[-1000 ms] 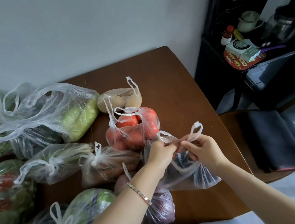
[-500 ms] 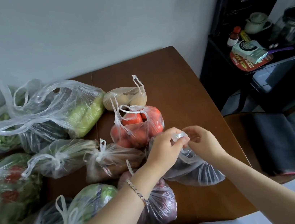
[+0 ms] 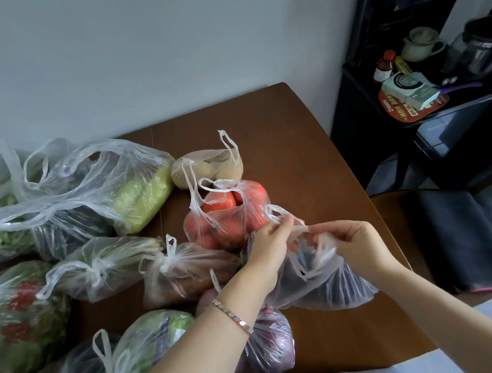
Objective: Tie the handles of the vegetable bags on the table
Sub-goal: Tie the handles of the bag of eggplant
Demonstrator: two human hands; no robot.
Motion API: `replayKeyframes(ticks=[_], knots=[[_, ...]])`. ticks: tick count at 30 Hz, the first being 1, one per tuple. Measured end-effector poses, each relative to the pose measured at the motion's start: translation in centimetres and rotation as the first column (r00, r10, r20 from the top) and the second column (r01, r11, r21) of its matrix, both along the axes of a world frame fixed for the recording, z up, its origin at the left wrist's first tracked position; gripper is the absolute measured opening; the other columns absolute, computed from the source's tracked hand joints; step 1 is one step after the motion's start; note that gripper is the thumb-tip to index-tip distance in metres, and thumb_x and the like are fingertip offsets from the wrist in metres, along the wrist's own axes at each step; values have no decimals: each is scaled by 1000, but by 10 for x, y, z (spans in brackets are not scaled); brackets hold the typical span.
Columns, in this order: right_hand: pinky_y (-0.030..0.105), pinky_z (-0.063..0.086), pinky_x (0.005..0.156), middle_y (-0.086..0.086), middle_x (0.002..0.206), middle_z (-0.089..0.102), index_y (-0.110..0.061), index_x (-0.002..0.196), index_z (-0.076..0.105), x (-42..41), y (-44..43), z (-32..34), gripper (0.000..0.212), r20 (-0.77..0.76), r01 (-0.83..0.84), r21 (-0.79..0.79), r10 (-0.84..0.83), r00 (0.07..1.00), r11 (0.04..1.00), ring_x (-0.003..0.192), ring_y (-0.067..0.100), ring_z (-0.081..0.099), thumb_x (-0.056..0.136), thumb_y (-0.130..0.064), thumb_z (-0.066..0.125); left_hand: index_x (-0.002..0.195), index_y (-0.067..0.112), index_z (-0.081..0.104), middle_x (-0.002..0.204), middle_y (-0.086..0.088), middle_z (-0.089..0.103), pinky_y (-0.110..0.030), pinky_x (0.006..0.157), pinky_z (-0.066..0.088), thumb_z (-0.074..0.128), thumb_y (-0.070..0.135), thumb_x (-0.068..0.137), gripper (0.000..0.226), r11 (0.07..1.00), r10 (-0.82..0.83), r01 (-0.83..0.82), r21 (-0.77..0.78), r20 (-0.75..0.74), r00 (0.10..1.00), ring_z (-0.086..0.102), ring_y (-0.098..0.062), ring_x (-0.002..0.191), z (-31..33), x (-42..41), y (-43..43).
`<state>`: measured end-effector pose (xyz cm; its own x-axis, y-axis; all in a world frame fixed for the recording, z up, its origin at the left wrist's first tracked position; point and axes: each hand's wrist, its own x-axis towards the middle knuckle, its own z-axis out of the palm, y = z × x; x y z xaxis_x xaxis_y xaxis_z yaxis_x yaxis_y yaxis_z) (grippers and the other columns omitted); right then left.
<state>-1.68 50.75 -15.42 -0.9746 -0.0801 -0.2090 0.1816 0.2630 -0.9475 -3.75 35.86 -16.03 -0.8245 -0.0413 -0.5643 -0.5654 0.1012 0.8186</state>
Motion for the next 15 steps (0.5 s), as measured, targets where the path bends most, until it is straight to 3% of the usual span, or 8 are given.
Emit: replayKeyframes(ticks=[2,4,7,9,10,12,15], knots=[[37,57,81,-3,86,73,-23,77,70,-1,-6,2,24,-5,2,35,-1,1000,999,85,16,69,91,-12,54,92,21,67,99,-4,69,-39,95,48,45,43,94,32,993,71,-76,94,60,996,63,-22,99,0,-3,-2],[32,52,88,-6,92,66,-11,72,64,0,-11,7,32,-50,21,75,-17,999,997,93,11,63,95,-19,44,83,17,61,83,-1,67,-36,97,47,42,33,97,28,943,198,-221,250,113,974,63,-16,87,-3,-5,-3],[23,43,88,-1,82,65,-3,68,63,3,-14,14,43,-87,76,-50,-81,993,996,92,10,59,98,-21,38,78,8,49,51,-3,61,-22,60,57,33,15,100,29,696,343,-466,547,317,884,63,-12,48,3,-13,-5],[17,42,82,5,68,60,-4,58,57,3,-16,14,47,-79,78,-112,-87,993,991,79,12,59,98,-20,37,81,6,51,51,-8,58,-29,67,54,29,13,99,29,573,279,-411,709,303,911,61,-17,48,8,-19,-8],[17,42,77,6,63,55,-5,55,51,1,-16,12,48,-67,90,-133,-99,993,987,71,14,55,98,-20,37,81,6,51,54,-9,56,-32,71,51,30,12,99,28,598,265,-365,713,253,930,58,-19,50,11,-24,-8],[22,41,67,6,59,46,-8,54,44,-1,-12,4,45,-39,135,-112,-140,989,985,61,16,45,97,-21,38,70,12,43,41,-1,42,-28,60,41,27,15,100,34,683,349,-466,562,310,884,41,-11,34,10,-37,-16],[27,35,61,2,61,42,-16,53,44,6,8,-16,43,-4,179,79,-180,984,981,59,14,40,96,-23,43,63,13,37,30,5,25,-25,52,31,29,18,100,38,752,459,-535,385,276,844,21,-8,23,4,-43,-47]])
